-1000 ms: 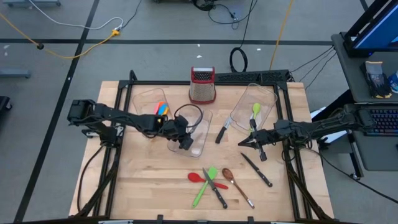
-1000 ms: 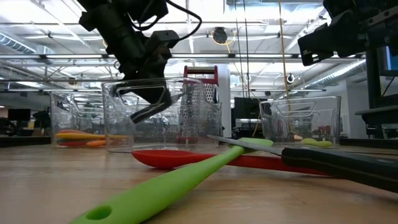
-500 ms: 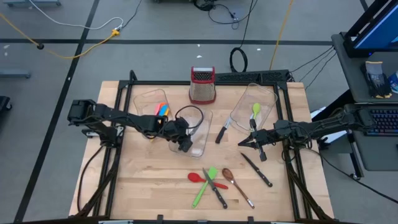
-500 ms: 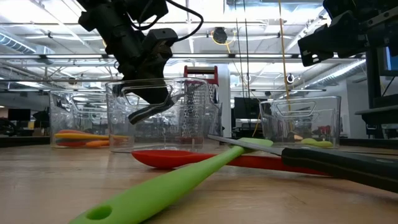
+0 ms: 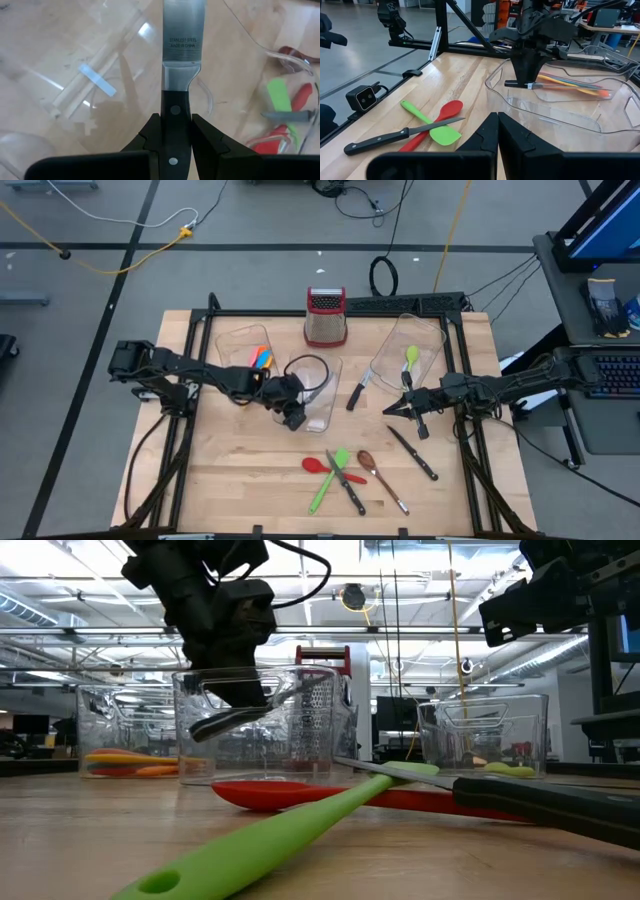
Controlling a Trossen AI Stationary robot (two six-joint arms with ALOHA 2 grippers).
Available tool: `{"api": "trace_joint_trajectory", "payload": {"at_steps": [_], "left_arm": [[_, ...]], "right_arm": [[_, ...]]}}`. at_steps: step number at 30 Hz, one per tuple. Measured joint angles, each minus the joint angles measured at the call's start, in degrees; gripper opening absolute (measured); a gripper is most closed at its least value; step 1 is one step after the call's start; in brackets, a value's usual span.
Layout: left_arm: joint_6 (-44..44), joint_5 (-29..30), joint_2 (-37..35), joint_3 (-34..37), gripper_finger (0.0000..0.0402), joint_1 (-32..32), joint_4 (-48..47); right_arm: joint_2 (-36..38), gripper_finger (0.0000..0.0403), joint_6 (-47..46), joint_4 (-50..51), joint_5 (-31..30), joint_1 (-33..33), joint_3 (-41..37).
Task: Pick & Place Kitchen Items
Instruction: Put the black knife into the middle transparent bin
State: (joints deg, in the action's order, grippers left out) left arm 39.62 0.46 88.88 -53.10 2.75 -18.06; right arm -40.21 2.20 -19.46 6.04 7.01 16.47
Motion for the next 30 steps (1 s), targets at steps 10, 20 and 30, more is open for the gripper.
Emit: {"api": "trace_joint_trajectory", "payload": {"at_steps": [10, 20, 30], "left_arm": [[0.64, -1.02, 0.23, 0.02, 0.0055, -1.23, -0.22], [0.51, -2.07, 4.87, -0.20, 0.0055, -1.00, 2.61], [0.11, -2.19, 4.22, -0.15, 0.0138, -1.12, 3.07]], "right_arm": [[0.00, 0.0000, -0.02, 0.02, 0.00, -0.01, 0.00], [0.01, 0.0000, -0.34, -1.88, 0.00, -0.04, -1.50], [0.02, 0.0000, -1.53, -7.54, -0.22, -0.07, -4.76]]}}
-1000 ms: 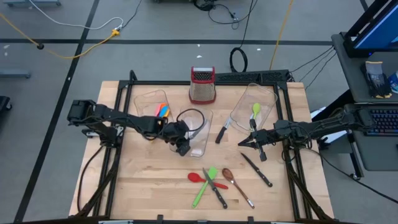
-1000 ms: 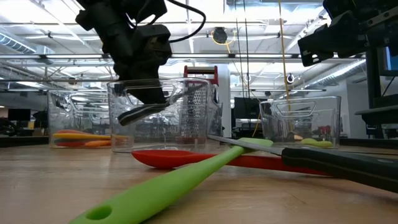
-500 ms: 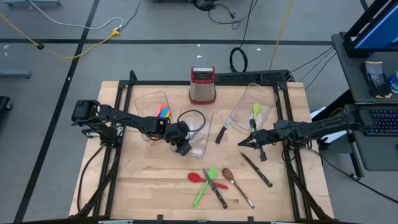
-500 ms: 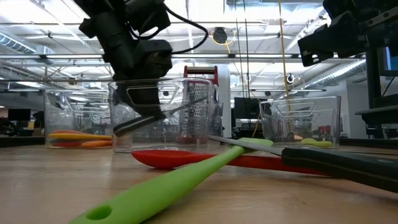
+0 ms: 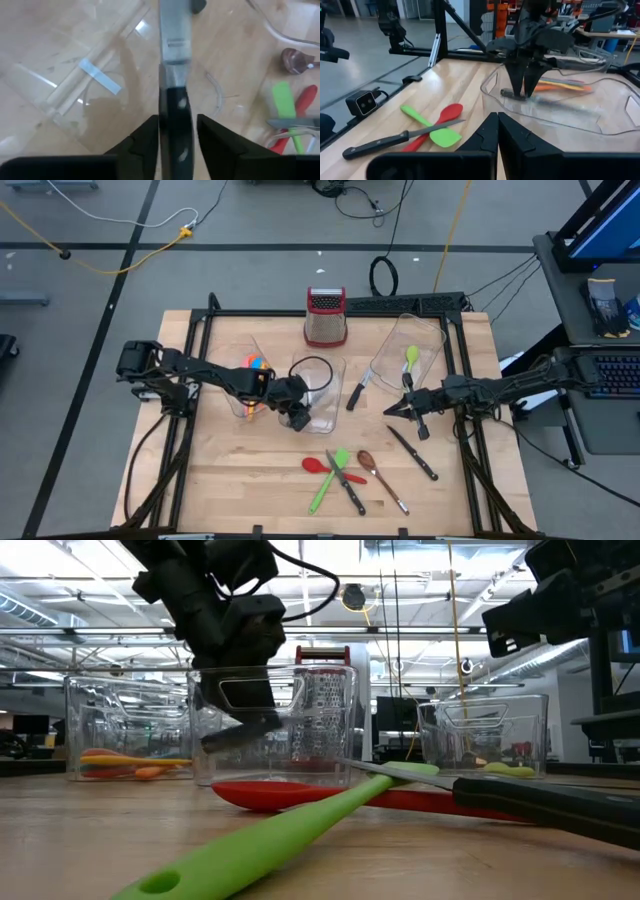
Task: Pick & Place Kitchen Items
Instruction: Put the black knife into the middle transparent bin
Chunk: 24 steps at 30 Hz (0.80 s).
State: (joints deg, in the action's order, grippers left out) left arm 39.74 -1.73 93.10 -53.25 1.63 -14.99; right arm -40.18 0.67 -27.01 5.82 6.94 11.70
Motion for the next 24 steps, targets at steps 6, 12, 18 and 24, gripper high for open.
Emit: {"api": "trace_joint_trajectory", "payload": {"at_steps": [6, 12, 18, 24], "left_arm": [[0.00, -1.26, -1.52, 0.22, 0.0178, -0.07, -0.28], [0.03, -1.44, -6.03, 0.31, 0.0185, -0.07, -1.52], [0.19, 0.25, -11.12, 0.31, 0.0185, 1.04, -1.60], [-0.36, 2.29, -16.48, 0.26, 0.0186, 3.64, -1.60]], "right_arm": [[0.00, 0.0000, -0.04, -1.50, 0.17, 0.00, -0.09], [0.00, 0.0000, -0.91, -1.87, 0.20, 0.00, -0.09], [0.00, 0.0000, -1.04, -2.31, 0.25, 0.02, -0.09], [-0.02, 0.0000, 0.09, -4.15, 2.39, 0.06, -0.09]]}}
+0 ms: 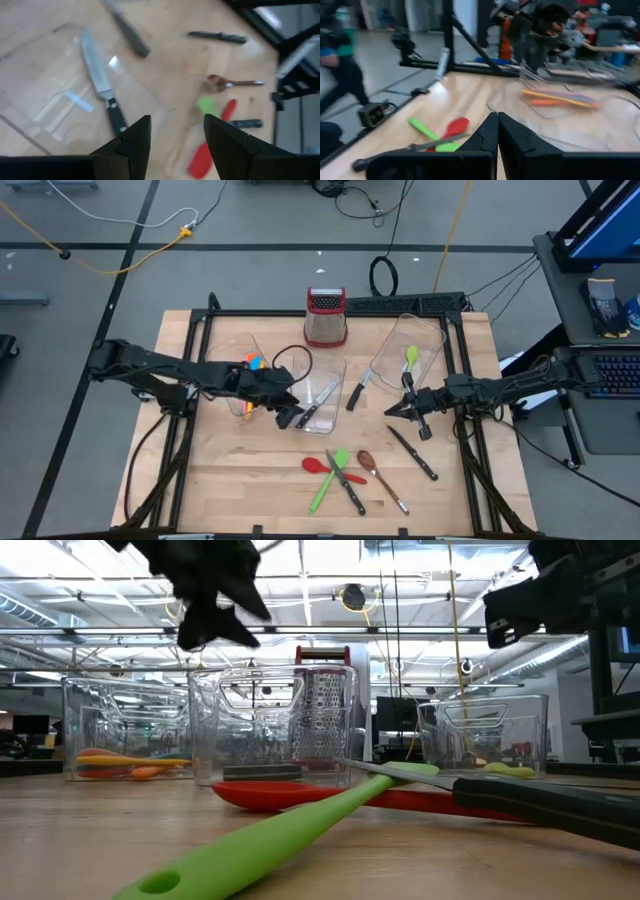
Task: Pick & Place Kitchen Items
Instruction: Put the black knife into the middle transparent bin
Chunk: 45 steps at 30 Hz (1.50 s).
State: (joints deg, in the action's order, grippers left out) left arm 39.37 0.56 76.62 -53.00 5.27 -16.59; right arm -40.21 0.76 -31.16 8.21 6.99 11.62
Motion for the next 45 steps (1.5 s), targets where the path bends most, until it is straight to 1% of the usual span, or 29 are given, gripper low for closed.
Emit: {"api": "trace_joint_trajectory", "payload": {"at_steps": [3, 5, 9, 14, 20, 23, 26, 29, 33, 38, 42, 45], "left_arm": [[-1.38, 0.88, -2.56, -0.08, 0.0186, 1.83, -0.50], [-2.79, 2.84, -4.45, -0.08, 0.0186, 3.33, -1.33], [-5.55, 8.81, -8.33, -0.08, 0.0186, 6.79, -5.22], [-6.68, 16.66, -12.49, -0.08, 0.0186, 11.41, -8.51], [-6.69, 21.71, -15.02, -0.08, 0.0186, 16.69, -9.99], [-6.71, 24.17, -15.60, 0.21, 0.0186, 18.99, -10.08], [-6.08, 26.82, -16.56, 1.97, 0.0186, 21.07, -9.46], [-5.61, 28.59, -17.90, 5.24, 0.0186, 22.70, -6.49], [-5.68, 29.56, -20.51, 10.42, 0.0186, 24.23, -1.14], [-7.31, 29.99, -24.55, 17.56, 0.0186, 24.94, 5.27], [-9.39, 29.94, -28.28, 22.75, 0.0186, 24.97, 9.70], [-10.62, 29.58, -31.37, 25.53, 0.0186, 24.97, 10.91]], "right_arm": [[0.00, 0.0000, 1.51, -3.21, 4.61, 0.53, 0.00], [0.00, 0.0000, 2.45, -6.12, 6.88, 1.48, 0.00], [0.02, 0.0000, 5.90, -10.61, 8.41, 4.57, 0.00], [0.02, 0.0000, 8.49, -12.70, 7.43, 9.83, 0.00], [0.00, 0.0000, 10.48, -12.78, -1.25, 16.68, 0.00], [-0.02, 0.0000, 10.70, -11.31, -4.98, 20.38, 1.06], [-0.45, 0.0000, 11.70, -6.88, -9.75, 24.35, 3.85], [-2.01, 0.0000, 13.17, -1.58, -14.91, 28.09, 7.56], [-5.48, 0.0000, 13.90, 4.26, -21.07, 32.05, 12.90], [-11.91, 0.0010, 13.06, 11.48, -28.70, 35.08, 19.48], [-17.57, 0.0025, 8.17, 18.53, -33.81, 35.93, 25.36], [-21.31, 0.0039, 2.94, 24.87, -35.37, 35.90, 29.63]]}}
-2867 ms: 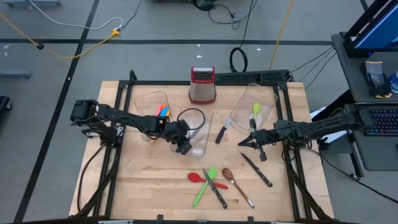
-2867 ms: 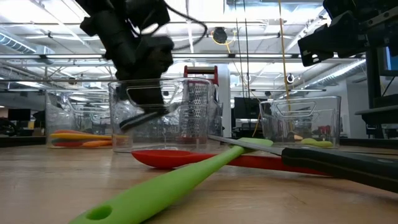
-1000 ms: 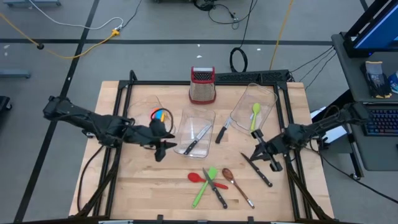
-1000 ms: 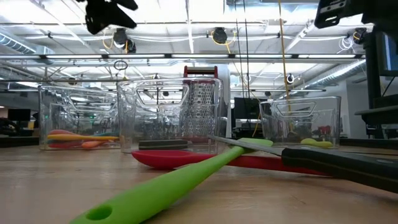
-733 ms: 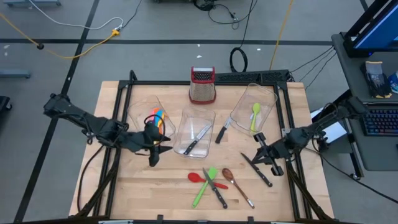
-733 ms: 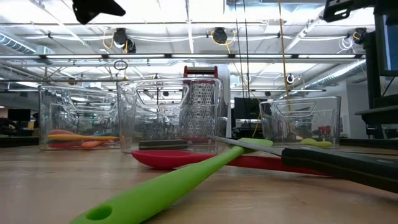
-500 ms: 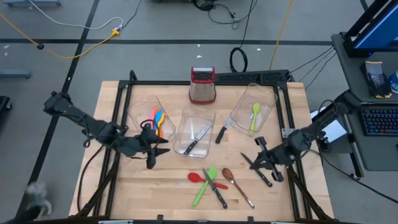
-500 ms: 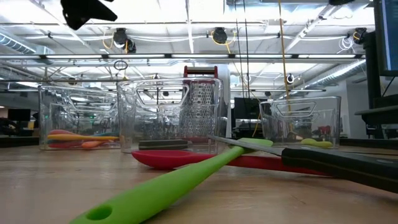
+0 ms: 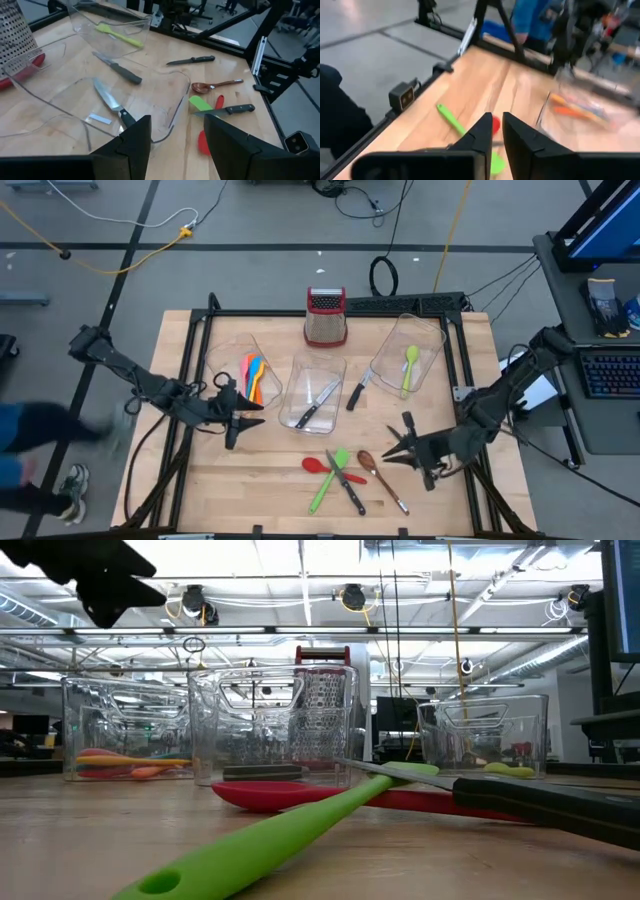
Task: Pick & Place Kitchen Items
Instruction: Put the black knife into the middle transparent bin
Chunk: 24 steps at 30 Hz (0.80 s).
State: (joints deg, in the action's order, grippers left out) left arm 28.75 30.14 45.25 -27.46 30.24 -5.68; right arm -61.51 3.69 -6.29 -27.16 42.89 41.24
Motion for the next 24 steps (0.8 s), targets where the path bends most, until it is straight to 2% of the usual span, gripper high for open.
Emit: {"api": "trace_joint_trajectory", "payload": {"at_steps": [9, 13, 19, 24], "left_arm": [[-5.04, -2.06, -7.10, 4.07, 0.0186, 0.00, -0.08], [-8.03, -3.19, -8.50, 4.09, 0.0186, 0.00, -0.01], [-9.05, -3.29, -8.56, 4.09, 0.0186, 0.00, -0.10], [-9.13, -3.33, -8.56, 4.09, 0.0186, 0.02, -0.14]], "right_arm": [[-7.72, 0.0086, -16.14, 17.64, -0.02, -0.02, 9.36], [-9.62, 0.0105, -26.45, 27.48, 0.72, -0.02, 12.19], [-11.75, 0.0125, -43.87, 37.79, 12.42, -1.10, 13.56], [-13.26, 0.0120, -56.68, 45.22, 23.53, -1.68, 13.56]]}}
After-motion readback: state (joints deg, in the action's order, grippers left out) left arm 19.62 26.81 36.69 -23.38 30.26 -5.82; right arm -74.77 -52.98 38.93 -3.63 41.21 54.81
